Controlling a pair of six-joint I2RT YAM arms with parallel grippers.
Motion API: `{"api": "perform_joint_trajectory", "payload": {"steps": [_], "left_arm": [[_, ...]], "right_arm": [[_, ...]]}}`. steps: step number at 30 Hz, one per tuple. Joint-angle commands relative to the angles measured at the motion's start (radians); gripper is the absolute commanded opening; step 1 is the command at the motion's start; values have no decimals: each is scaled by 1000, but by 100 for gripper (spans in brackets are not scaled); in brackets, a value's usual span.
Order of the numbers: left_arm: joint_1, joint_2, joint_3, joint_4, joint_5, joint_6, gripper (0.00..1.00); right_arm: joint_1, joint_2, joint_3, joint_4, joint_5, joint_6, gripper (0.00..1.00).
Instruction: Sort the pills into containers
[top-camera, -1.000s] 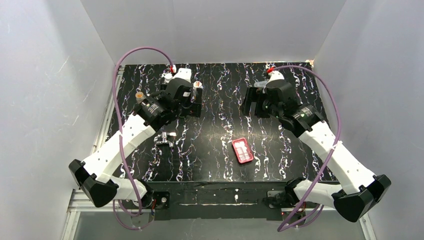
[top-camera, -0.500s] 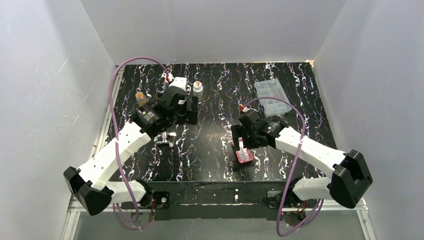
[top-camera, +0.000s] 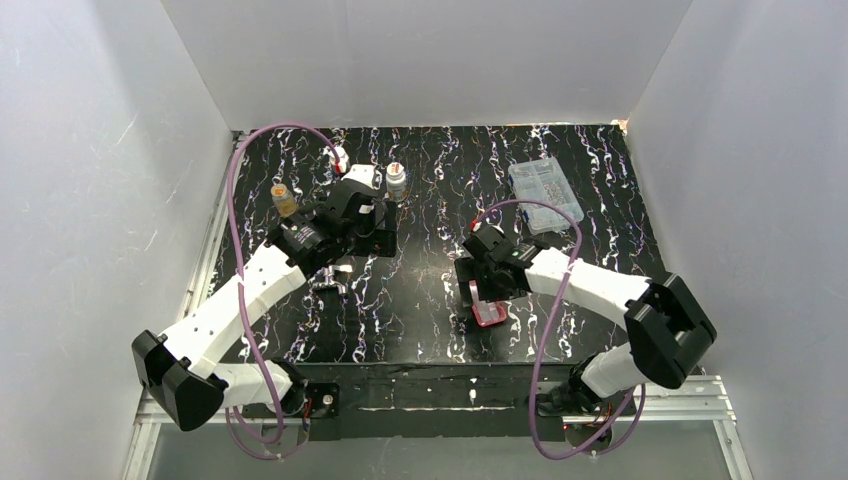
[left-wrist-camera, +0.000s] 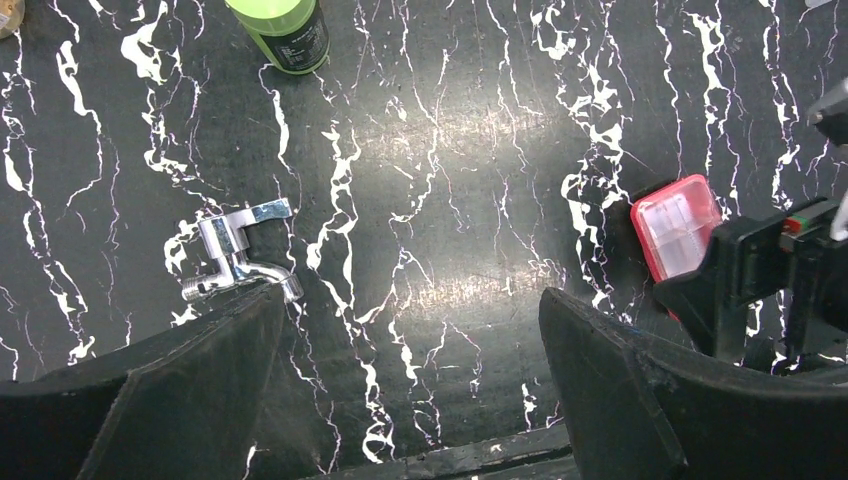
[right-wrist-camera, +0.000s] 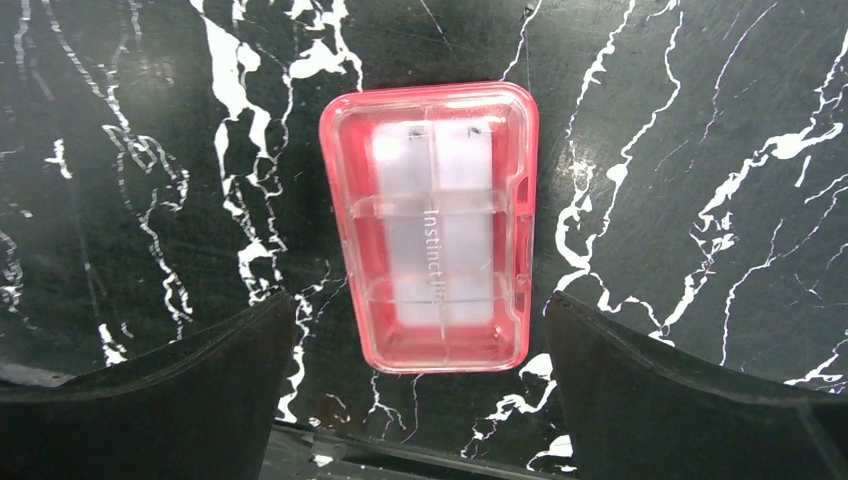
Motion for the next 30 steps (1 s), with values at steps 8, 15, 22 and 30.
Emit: {"api": "perform_joint_trajectory", "payload": {"steps": [8,15,22,30], "left_arm": [[36,-21,-30,12,32,-14,99],[54,-16,-38,16,55,-20,99],[67,-15,-63,30,91,-33,99],[81,-29,-139,93,227,-102,99]], "right_arm": [[5,69,31,22,47,-8,100],[7,89,28,22,51,4,100],[7,111,39,32,38,-12,89],[6,106,62,37,-10,-25,67]]}}
